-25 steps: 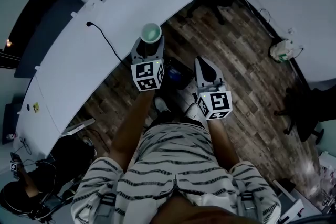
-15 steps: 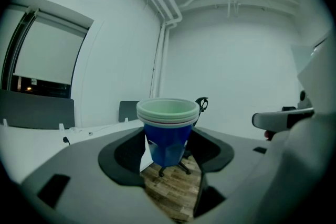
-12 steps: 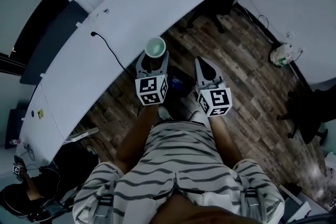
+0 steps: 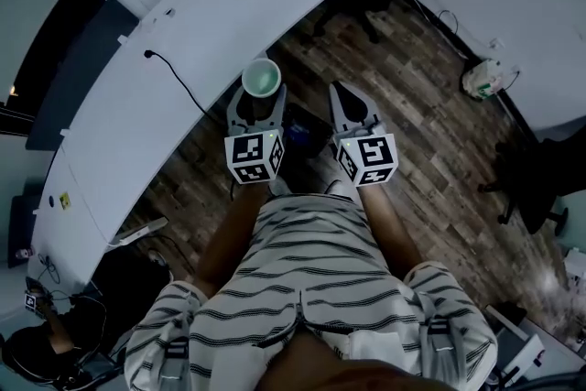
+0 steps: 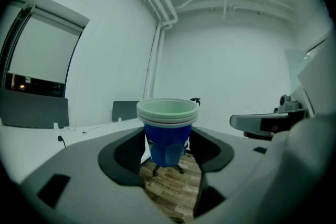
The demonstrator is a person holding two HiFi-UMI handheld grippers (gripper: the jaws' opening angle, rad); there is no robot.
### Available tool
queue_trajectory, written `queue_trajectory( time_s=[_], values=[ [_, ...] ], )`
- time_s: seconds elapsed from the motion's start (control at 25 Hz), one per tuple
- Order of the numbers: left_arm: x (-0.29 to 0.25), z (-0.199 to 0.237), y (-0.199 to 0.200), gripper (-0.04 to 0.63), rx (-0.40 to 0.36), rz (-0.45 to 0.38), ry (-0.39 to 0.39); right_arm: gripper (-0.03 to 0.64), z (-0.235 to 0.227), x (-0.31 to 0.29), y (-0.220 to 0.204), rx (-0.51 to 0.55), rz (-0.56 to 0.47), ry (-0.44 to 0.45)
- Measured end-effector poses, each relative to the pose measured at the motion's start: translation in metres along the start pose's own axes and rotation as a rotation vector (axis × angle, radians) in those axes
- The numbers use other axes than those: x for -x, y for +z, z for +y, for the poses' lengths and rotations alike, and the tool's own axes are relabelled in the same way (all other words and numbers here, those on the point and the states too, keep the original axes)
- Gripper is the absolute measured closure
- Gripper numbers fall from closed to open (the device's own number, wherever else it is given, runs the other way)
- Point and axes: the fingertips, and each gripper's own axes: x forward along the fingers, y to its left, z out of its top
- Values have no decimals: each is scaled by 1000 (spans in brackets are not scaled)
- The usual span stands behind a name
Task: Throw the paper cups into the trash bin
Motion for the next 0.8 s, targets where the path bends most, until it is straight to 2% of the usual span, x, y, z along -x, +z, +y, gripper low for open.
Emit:
queue_trajectory(
  time_s=[0.36, 0.8],
  values=[
    [1, -23, -15, 316, -16, 28, -41, 601, -10, 5, -9, -11, 14, -16],
    [0, -30, -41, 316, -9, 98, -75, 601, -12, 10, -31, -34, 63, -38]
  ],
)
